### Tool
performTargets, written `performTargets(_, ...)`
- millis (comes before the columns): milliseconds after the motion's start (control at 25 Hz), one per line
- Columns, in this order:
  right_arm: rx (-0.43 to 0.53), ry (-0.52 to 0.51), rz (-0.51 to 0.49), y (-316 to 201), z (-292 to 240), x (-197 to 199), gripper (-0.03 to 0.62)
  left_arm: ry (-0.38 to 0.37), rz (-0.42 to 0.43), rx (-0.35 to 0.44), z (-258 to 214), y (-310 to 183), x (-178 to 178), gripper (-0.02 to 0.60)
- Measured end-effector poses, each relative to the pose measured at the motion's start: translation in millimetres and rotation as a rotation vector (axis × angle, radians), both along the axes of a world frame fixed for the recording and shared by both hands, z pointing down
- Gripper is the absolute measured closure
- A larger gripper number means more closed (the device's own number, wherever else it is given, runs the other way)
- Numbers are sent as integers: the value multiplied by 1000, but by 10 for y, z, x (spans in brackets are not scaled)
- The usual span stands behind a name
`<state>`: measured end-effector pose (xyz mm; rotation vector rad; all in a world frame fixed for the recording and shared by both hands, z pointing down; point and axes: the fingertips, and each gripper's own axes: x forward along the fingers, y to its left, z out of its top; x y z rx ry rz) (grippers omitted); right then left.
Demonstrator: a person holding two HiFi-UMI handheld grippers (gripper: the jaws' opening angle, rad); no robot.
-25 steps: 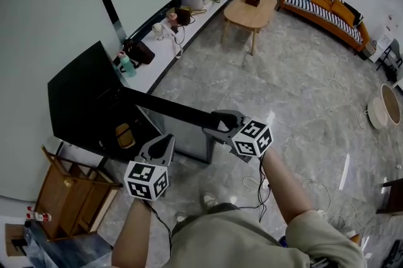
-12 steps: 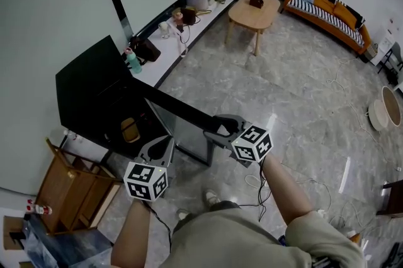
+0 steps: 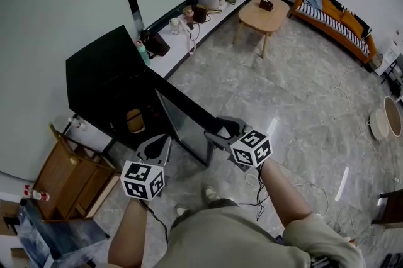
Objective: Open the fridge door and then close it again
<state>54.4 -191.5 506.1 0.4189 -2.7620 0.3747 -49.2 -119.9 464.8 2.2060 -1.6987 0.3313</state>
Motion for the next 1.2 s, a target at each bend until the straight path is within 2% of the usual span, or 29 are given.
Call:
performTargets(240, -18, -7, 20, 176, 2, -92, 359, 4, -22, 5, -16, 205, -137, 571)
performTargets(760, -28, 24, -9, 498, -37, -358, 359, 9, -66, 27, -113, 498, -481, 571)
performTargets(1200, -58, 26, -36, 732, -40, -523, 359, 22, -77, 26, -83, 696, -613, 571)
